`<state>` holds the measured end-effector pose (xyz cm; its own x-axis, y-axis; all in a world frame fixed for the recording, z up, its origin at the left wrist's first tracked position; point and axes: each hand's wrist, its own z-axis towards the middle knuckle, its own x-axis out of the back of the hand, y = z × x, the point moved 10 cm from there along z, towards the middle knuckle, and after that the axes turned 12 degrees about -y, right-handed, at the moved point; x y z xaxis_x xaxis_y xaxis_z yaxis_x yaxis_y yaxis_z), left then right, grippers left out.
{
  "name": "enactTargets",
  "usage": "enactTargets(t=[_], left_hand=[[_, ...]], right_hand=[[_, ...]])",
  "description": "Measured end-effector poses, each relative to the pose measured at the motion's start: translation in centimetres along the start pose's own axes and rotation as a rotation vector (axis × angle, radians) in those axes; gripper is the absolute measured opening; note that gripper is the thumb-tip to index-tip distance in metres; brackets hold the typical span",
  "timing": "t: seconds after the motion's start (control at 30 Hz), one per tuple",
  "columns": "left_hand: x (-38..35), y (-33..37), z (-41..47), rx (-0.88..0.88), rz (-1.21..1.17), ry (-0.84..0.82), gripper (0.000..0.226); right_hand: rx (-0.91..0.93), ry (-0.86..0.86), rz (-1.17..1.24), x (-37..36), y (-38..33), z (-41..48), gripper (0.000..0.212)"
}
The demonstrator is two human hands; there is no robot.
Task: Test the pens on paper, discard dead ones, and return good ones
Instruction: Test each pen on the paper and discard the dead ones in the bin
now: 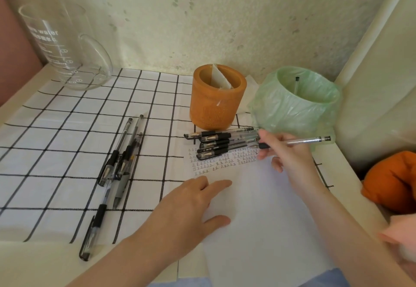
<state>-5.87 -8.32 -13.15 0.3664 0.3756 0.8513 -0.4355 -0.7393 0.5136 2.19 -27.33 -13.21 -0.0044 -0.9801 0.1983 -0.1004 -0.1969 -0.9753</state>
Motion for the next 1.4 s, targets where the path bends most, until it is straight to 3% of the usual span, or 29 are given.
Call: enactTargets(t=[0.17,0.43,1.4], left_hand=[[-0.3,-0.3,0.2,0.026,0.013,-0.019,0.061],[-0.4,-0.5,0.2,0.028,0.025,-0.029,0.059],[-0.4,-0.4,0.4,0.028,0.039,-0.025,0.059]], right_hand=[[0.085,0.177,-0.104,1.2,0.6,0.2,0.042],[0.124,0.267,-0.172,1.8,0.9,0.1,0.039],[0.192,0.242,-0.244,1.3,0.3,0.3,0.035]])
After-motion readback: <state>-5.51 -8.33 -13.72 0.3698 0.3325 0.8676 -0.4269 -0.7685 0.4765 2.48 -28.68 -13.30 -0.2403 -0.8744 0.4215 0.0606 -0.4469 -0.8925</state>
